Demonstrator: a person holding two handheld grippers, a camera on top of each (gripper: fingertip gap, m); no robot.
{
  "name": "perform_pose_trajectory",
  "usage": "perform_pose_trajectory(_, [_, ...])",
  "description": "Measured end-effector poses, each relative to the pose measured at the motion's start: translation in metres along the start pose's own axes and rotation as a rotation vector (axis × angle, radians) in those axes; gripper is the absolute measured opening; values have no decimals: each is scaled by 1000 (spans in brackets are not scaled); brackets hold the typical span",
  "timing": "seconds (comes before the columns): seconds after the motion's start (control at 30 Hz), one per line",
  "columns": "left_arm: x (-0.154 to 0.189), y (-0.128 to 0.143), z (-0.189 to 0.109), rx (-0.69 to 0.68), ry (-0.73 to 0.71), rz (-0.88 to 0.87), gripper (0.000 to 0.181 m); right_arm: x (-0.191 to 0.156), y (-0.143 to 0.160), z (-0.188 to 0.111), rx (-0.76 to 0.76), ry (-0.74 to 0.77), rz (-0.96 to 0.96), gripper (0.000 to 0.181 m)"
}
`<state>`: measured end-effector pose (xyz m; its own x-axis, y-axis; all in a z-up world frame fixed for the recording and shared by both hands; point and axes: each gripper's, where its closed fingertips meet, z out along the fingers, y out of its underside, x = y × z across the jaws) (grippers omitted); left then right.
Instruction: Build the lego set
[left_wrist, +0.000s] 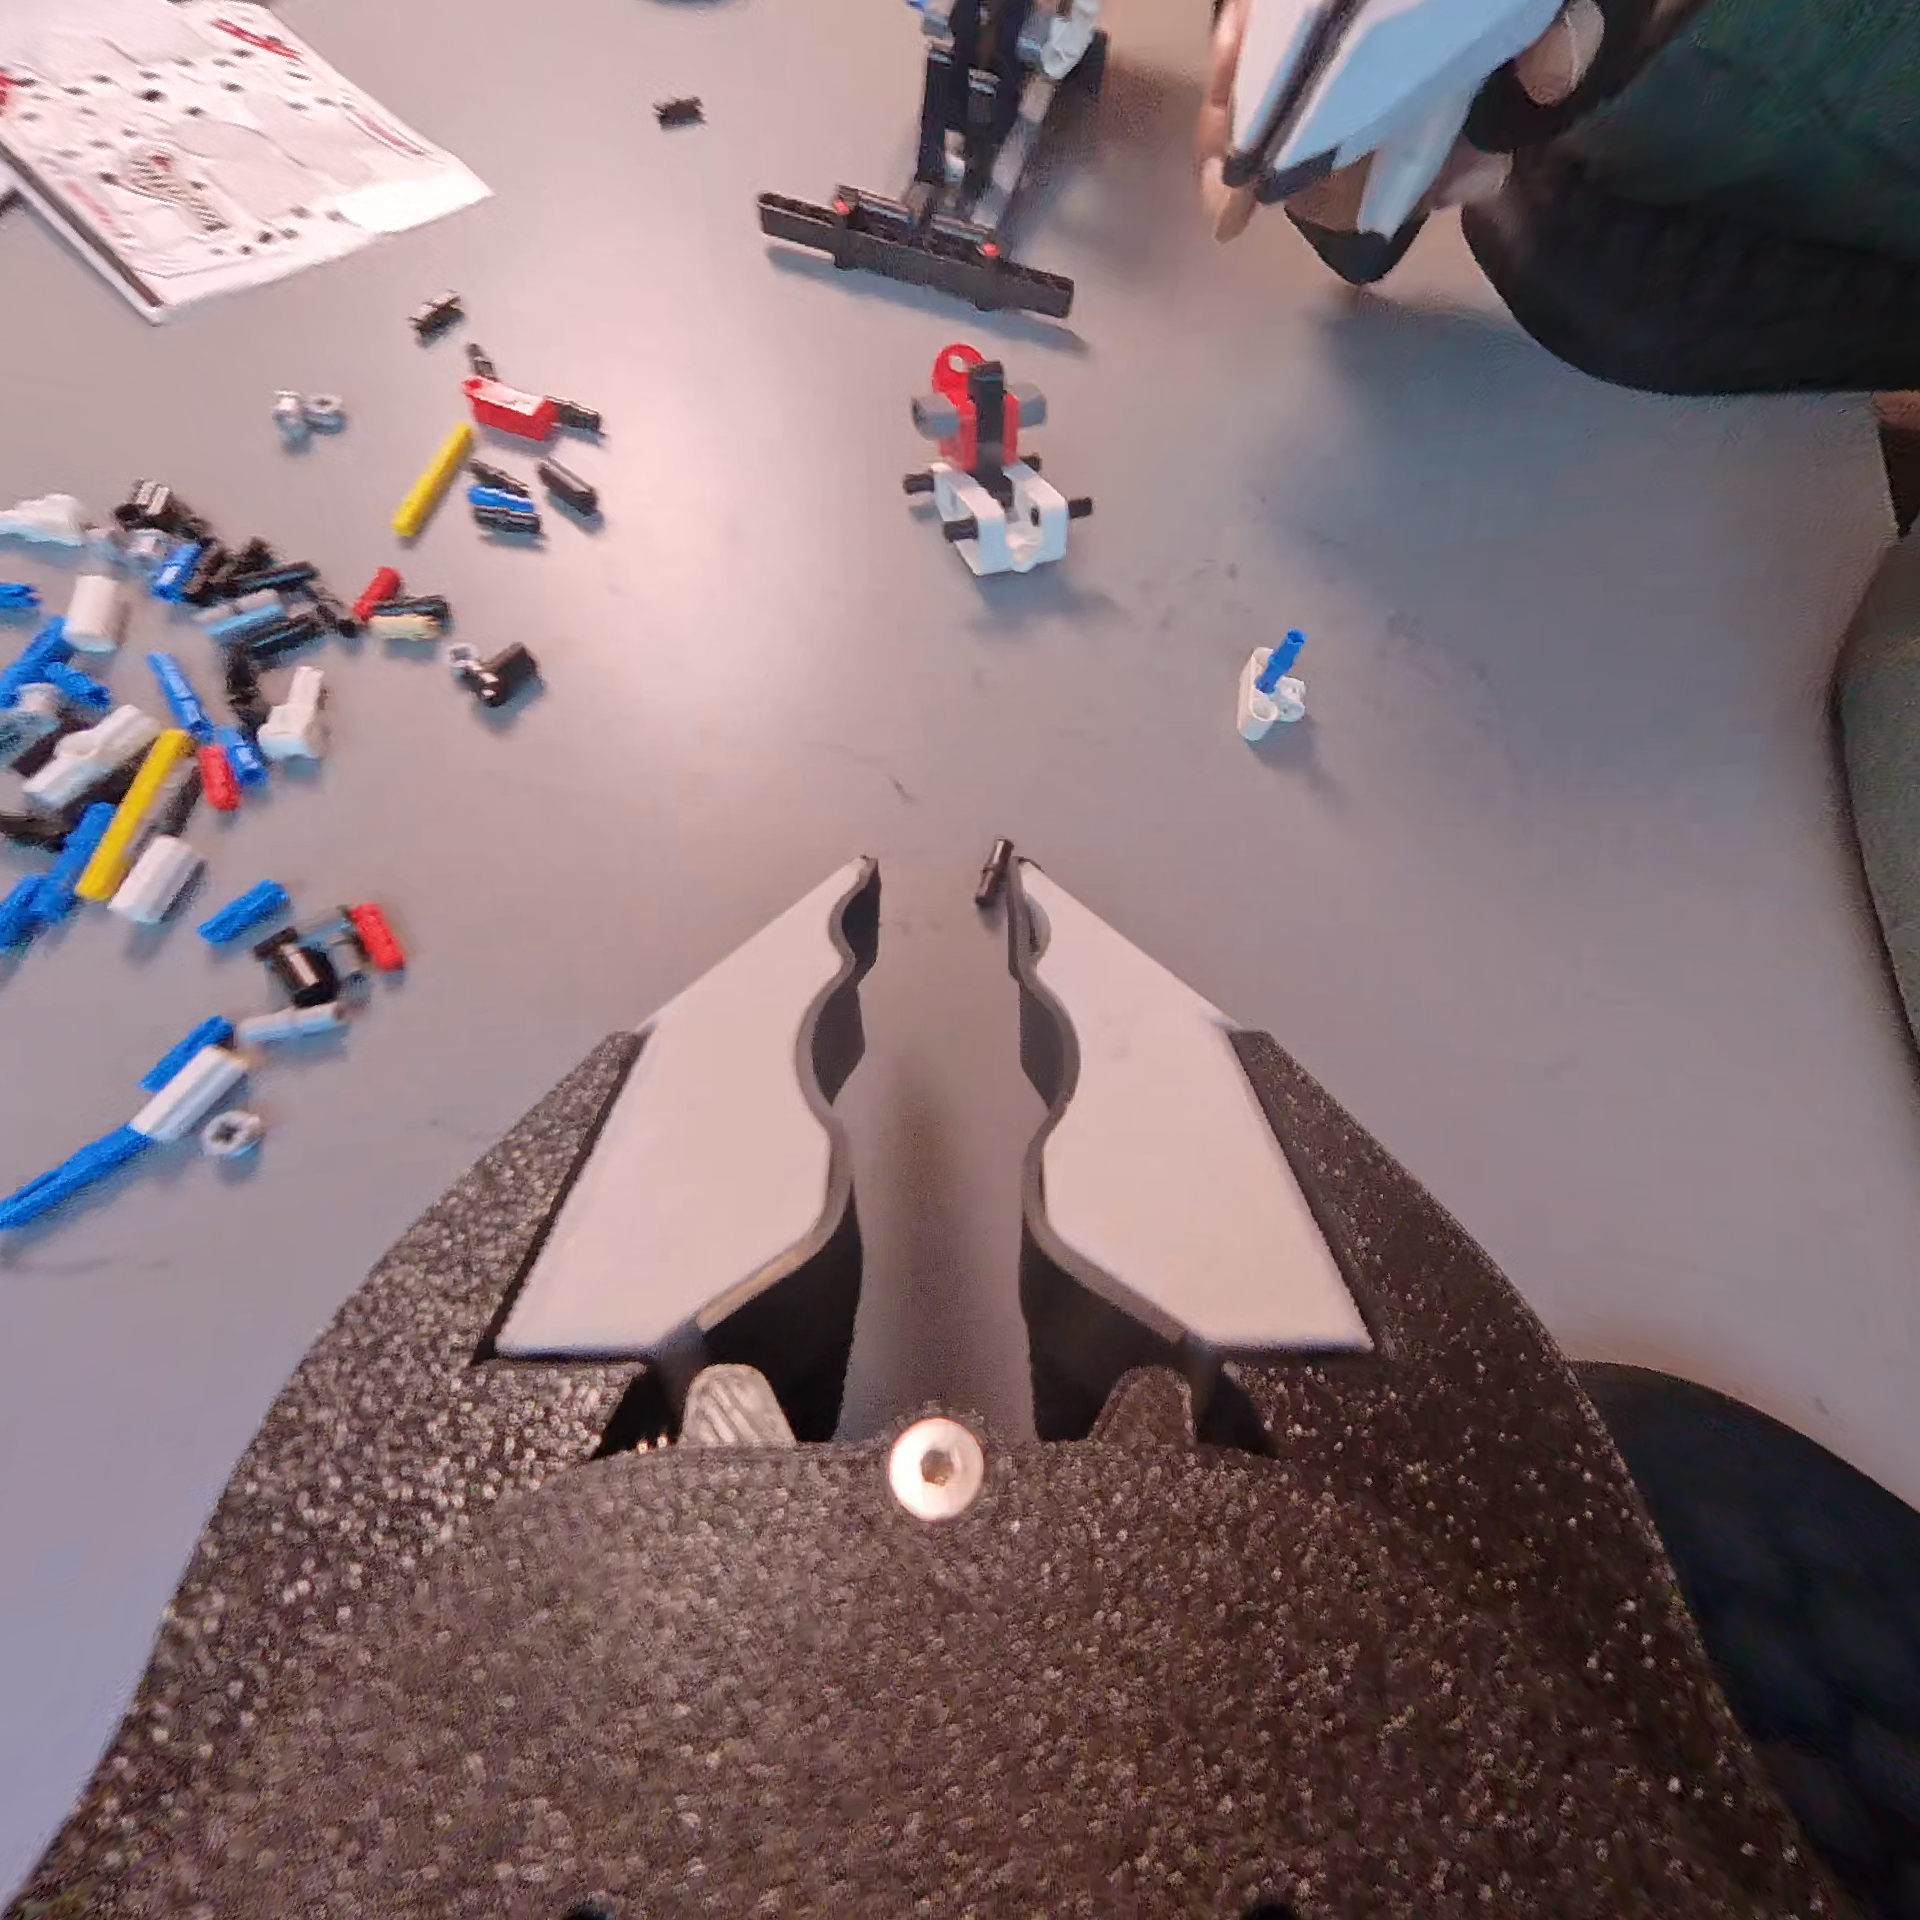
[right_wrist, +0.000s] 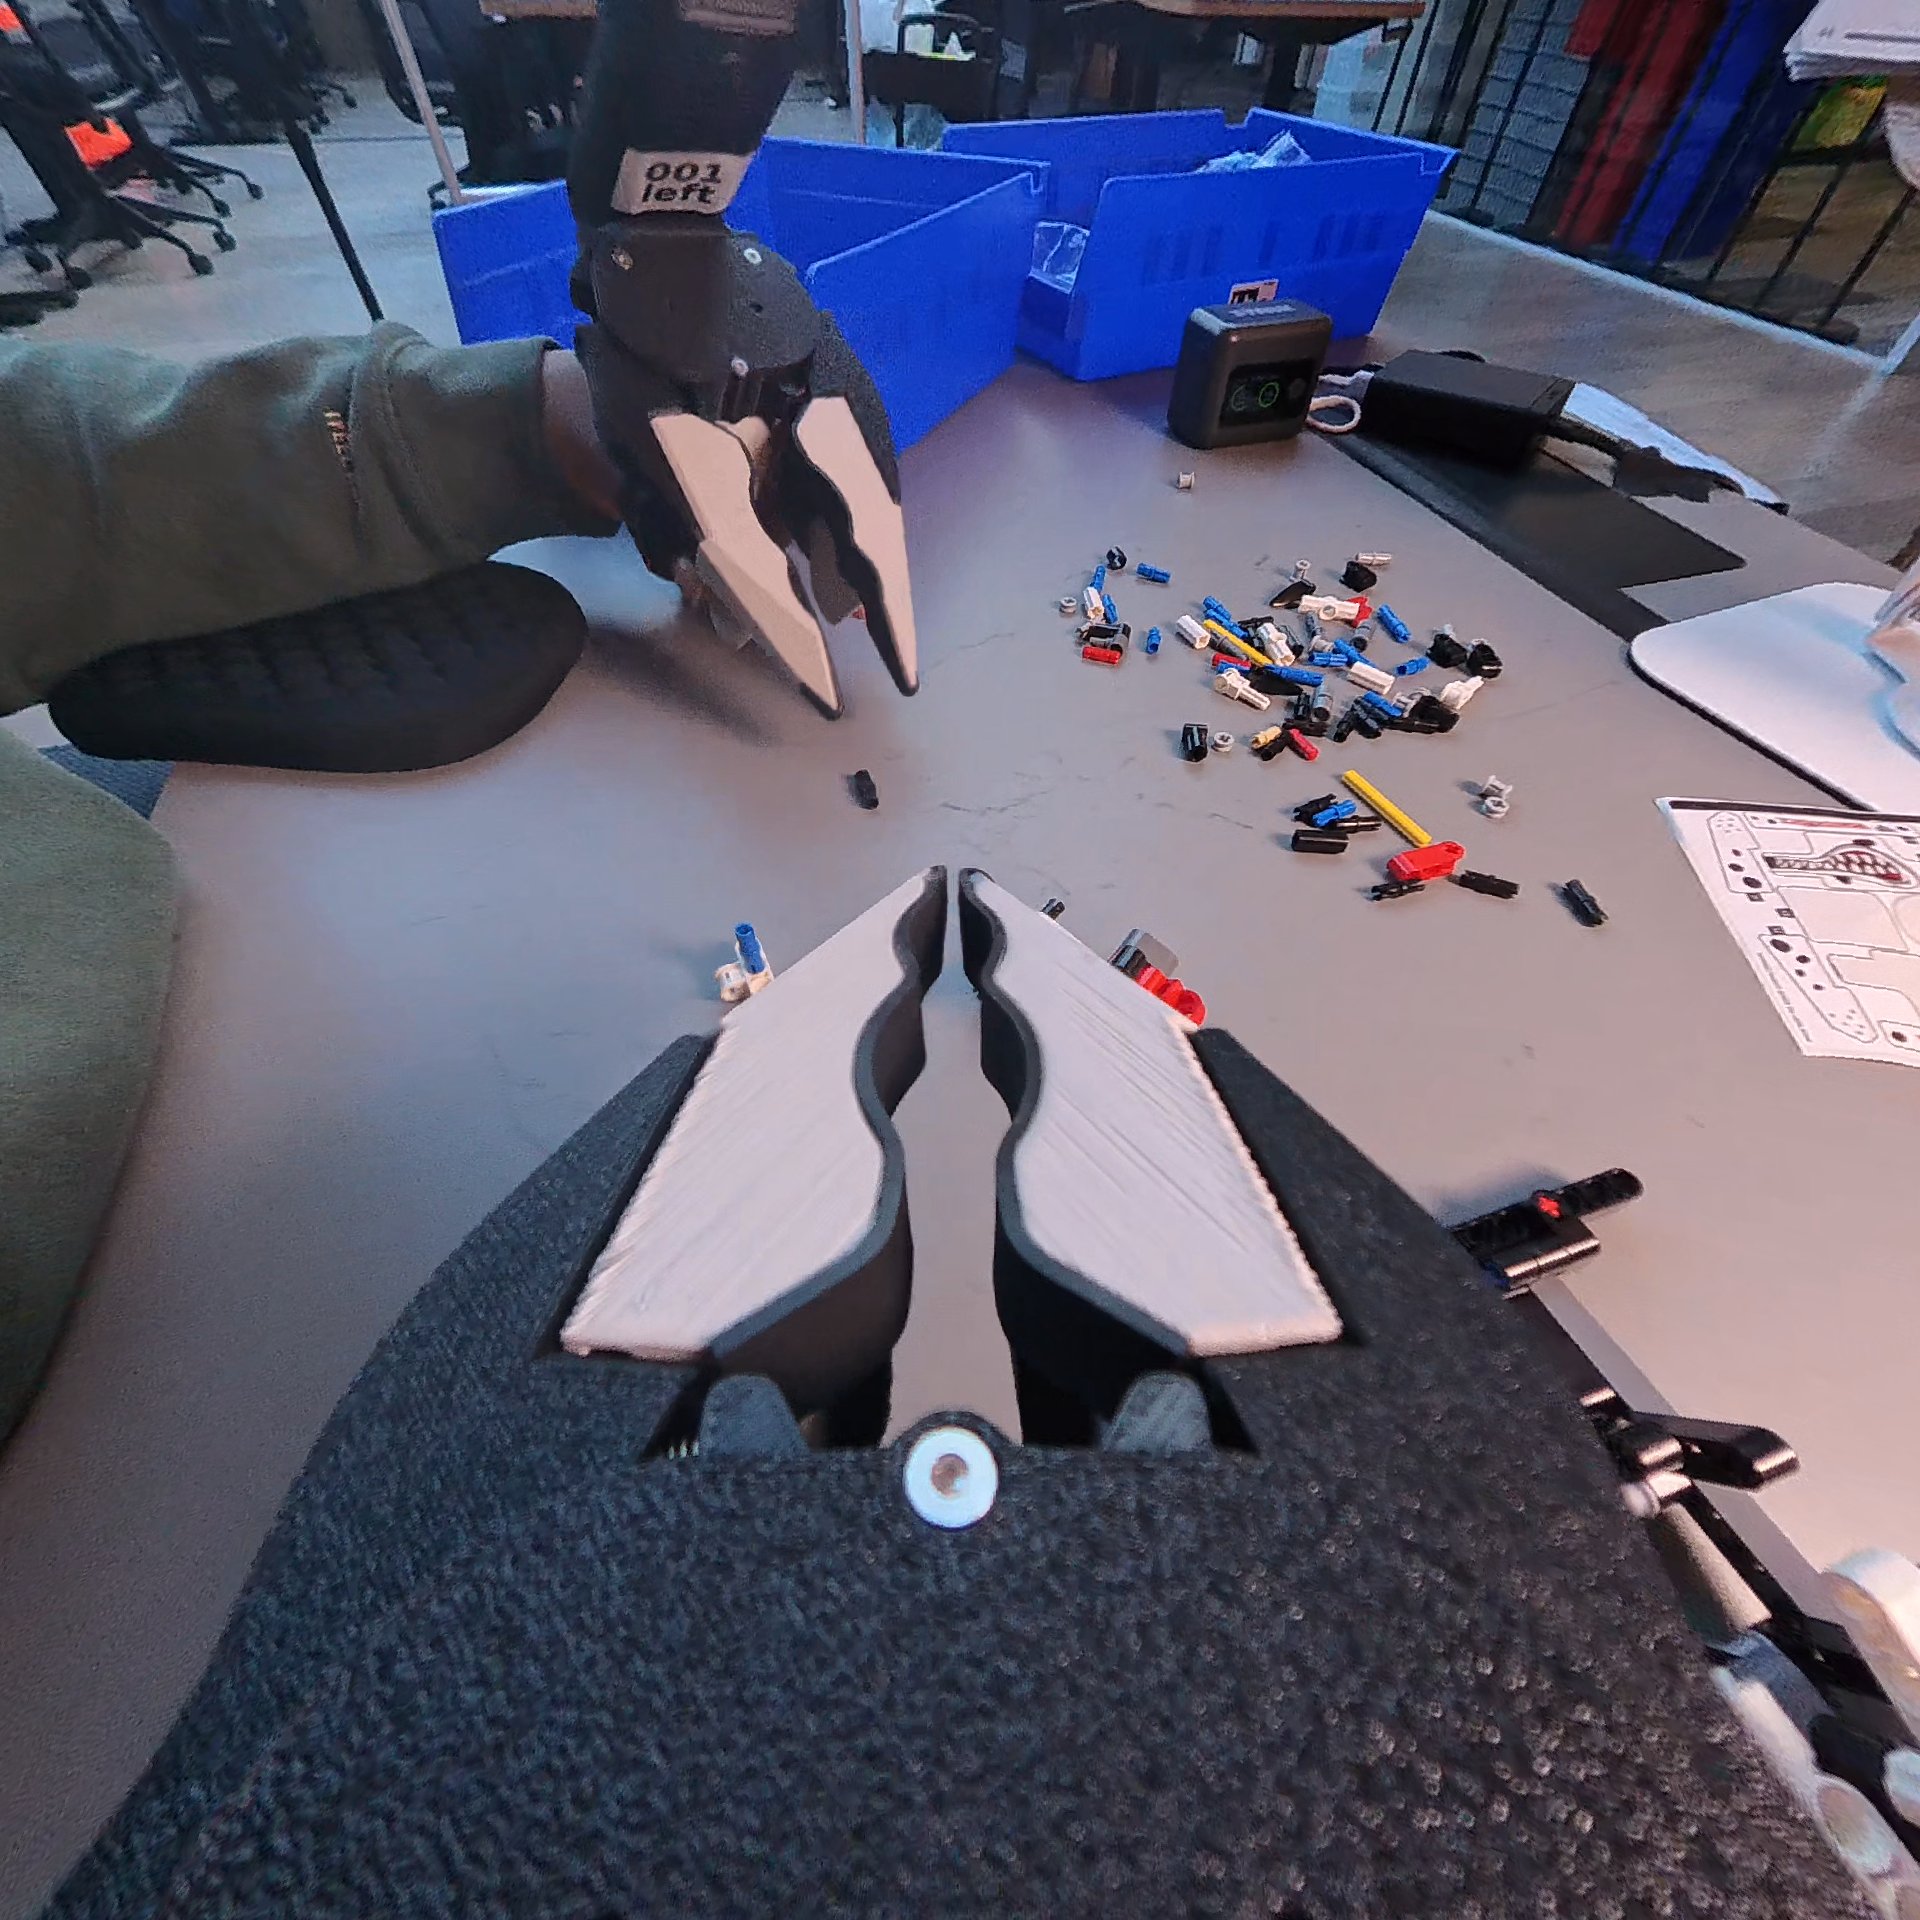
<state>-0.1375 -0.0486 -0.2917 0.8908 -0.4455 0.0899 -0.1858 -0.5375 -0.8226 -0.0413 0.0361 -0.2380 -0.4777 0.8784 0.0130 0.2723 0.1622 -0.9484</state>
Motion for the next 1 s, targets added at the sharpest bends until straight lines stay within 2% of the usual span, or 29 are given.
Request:
perform_pose_trajectory(0.23, [8,16,22,-164,-12,72,18,-7,6,5,-21,-27,-14,5])
perform_pose_trajectory(0.3, [11,16,25,-170,-3,89,5,-10,8,7,-27,-36,-17,5])
perform_pose_trajectory(0.4, [14,14,26,-171,-1,109,4,-17,7,10,-18,-57,-47,8])
perform_pose_trajectory(0.5, [37,-15,27,-22,108,91,4,-38,-3,14,35,-119,-117,20])
perform_pose_trajectory(0.6, [74,-56,22,166,265,98,4,-60,-15,16,89,-163,-212,25])
perform_pose_trajectory(0.67, [92,-70,22,222,334,102,4,-66,-17,17,92,-165,-267,24])
perform_pose_trajectory(0.77, [105,-75,24,241,392,100,4,-75,-17,17,104,-189,-292,17])
perform_pose_trajectory(1.0, [113,-73,26,236,434,96,4,-80,-13,17,90,-211,-318,8])
